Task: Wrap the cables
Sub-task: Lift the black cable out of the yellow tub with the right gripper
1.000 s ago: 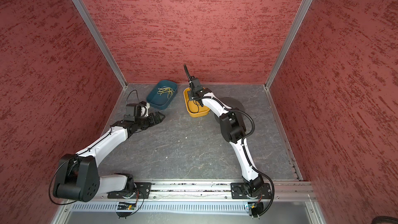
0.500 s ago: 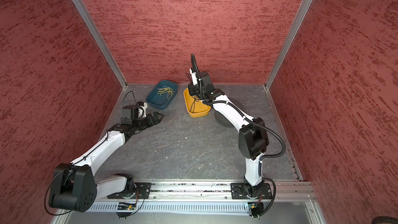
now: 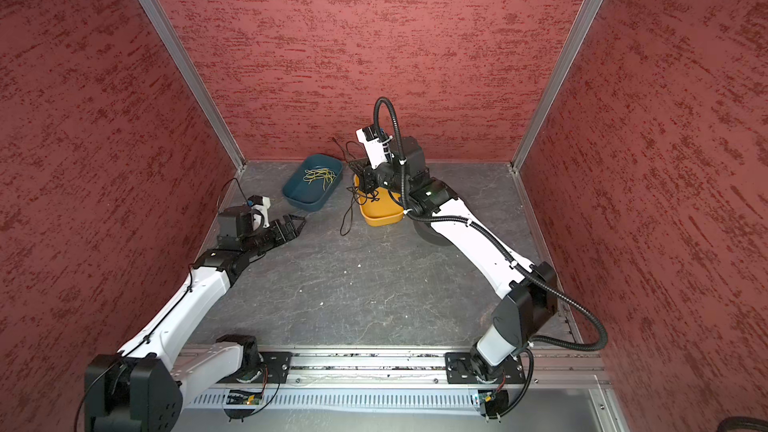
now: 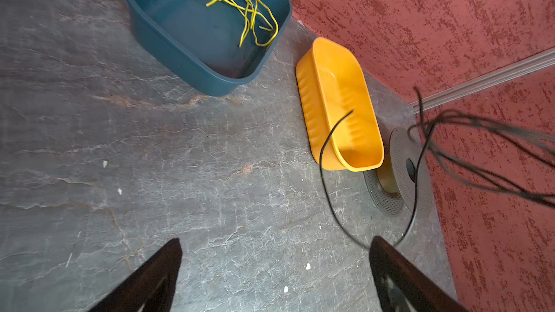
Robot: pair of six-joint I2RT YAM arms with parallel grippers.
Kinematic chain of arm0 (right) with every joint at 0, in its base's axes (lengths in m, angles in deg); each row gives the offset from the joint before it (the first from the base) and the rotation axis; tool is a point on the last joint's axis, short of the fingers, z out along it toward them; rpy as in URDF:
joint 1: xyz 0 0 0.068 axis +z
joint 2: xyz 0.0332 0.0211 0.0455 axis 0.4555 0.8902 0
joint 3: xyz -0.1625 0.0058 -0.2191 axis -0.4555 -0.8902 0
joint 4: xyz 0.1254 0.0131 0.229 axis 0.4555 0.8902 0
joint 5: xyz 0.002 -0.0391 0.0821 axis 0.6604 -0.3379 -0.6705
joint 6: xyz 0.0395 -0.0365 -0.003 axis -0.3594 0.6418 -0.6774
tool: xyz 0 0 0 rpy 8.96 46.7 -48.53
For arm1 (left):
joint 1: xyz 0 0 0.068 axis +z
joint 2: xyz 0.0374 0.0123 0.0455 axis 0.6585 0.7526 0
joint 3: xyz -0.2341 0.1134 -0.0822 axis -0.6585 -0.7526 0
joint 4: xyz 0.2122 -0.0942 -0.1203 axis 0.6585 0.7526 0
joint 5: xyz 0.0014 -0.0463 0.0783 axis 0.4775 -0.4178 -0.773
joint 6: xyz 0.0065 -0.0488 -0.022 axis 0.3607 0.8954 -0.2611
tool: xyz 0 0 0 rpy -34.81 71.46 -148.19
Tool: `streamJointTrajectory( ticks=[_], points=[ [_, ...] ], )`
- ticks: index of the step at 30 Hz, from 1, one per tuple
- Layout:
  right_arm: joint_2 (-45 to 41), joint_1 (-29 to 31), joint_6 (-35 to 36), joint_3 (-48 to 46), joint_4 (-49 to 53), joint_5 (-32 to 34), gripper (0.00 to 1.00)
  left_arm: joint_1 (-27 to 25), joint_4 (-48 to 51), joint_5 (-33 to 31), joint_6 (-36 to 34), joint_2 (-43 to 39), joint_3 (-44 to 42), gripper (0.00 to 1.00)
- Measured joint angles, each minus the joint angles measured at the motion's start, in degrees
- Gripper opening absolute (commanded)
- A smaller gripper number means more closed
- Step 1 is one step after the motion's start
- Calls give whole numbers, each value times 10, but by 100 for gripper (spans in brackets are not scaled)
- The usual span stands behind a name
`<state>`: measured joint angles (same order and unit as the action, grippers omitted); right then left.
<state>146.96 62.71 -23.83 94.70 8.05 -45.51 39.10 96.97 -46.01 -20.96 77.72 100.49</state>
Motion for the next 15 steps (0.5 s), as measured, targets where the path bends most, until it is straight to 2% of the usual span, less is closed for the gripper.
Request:
streamJointTrajectory(
  ticks=[8, 15],
  points=[
    [-59, 22, -45, -128, -57, -77, 0, 19, 5, 7, 9, -13, -1, 83],
    [-90, 31, -71, -248, -92, -71, 0, 14, -1, 29, 16, 21, -28, 76]
  ],
)
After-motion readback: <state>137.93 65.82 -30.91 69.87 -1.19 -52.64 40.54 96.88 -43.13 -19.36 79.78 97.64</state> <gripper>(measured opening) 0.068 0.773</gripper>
